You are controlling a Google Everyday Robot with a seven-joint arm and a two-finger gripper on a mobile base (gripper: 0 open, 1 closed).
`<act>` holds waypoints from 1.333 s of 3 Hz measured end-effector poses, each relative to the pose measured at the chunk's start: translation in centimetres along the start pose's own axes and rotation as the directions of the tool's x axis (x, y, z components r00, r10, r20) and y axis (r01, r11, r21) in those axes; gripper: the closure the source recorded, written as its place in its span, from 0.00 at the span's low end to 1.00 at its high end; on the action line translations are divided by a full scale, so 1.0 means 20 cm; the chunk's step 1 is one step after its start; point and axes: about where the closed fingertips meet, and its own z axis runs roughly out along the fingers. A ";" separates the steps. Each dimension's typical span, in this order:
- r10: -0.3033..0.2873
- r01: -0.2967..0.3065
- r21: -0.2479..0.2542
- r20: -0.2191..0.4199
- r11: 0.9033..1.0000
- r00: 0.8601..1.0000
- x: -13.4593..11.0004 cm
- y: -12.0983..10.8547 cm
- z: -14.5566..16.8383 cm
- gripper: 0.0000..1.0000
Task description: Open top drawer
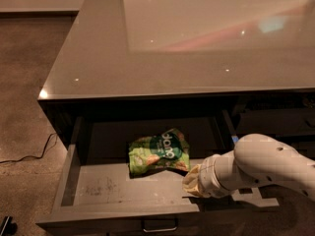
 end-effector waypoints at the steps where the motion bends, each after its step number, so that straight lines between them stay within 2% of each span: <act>1: 0.000 0.000 0.000 0.000 1.000 1.000 0.00 0.00 0.00 1.00; 2: -0.008 0.007 -0.033 -0.010 0.999 1.000 0.01 0.05 0.01 1.00; 3: -0.008 0.007 -0.033 -0.010 0.999 1.000 0.01 0.05 0.01 1.00; 4: -0.010 0.010 -0.012 0.041 1.000 0.999 -0.02 -0.01 0.00 1.00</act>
Offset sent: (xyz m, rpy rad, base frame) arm -0.0305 -0.0002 -0.0123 -0.0130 0.0801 0.0638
